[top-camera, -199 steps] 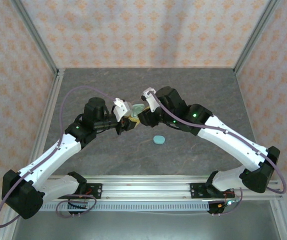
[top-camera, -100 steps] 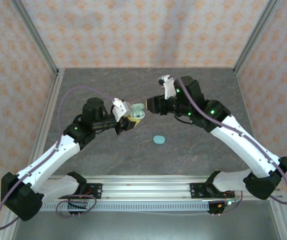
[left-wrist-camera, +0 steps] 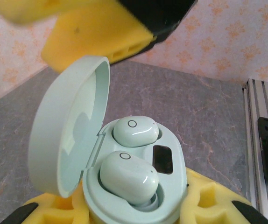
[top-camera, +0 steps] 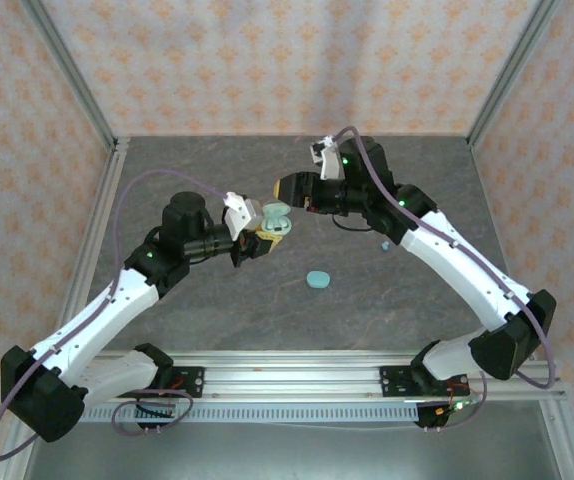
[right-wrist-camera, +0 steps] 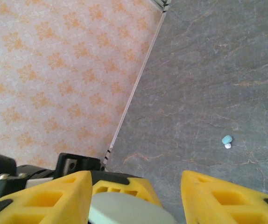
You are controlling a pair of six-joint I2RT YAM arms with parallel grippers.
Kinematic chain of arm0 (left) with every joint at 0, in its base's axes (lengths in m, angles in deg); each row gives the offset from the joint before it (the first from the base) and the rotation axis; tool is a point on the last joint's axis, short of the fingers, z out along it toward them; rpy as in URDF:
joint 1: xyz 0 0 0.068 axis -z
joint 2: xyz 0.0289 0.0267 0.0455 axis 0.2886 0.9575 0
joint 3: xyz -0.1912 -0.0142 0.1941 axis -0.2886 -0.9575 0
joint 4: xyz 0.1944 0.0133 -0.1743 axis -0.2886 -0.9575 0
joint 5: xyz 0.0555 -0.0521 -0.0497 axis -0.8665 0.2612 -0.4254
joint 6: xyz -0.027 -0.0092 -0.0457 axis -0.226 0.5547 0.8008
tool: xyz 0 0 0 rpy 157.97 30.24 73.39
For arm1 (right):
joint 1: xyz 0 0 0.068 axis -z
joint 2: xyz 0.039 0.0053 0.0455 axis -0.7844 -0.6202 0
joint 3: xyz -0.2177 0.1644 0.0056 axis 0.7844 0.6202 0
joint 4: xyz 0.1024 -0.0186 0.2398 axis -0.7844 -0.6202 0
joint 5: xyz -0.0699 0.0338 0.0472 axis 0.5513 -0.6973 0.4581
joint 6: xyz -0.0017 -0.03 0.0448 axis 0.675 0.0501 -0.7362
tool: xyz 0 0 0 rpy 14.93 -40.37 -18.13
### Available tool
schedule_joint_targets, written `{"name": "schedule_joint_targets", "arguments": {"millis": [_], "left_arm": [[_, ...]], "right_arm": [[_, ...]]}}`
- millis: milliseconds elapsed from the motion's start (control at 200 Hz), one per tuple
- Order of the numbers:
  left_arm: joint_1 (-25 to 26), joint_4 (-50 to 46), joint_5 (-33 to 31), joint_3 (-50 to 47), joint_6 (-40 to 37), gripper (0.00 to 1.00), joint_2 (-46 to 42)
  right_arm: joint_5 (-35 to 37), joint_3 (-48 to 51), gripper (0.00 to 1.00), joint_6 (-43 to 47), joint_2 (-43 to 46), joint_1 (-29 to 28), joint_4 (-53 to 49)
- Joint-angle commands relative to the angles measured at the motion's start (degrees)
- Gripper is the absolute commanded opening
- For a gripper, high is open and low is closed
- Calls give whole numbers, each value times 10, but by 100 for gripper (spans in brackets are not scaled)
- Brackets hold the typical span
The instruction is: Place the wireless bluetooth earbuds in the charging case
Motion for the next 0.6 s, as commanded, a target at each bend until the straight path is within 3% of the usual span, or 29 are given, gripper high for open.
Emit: {"name": "schedule_joint_targets", "arguments": {"millis": [0, 300, 595], "left_arm": [[5, 22, 19, 26, 6, 9, 5], [5, 41, 24, 29, 26, 9, 11], [5, 60, 28, 29, 48, 9, 12]], "right_arm": [[-9, 7, 52, -23, 7, 2, 40], [-34, 43, 48, -21, 33, 2, 28], [-32, 89, 54, -31, 79, 2, 32]]}}
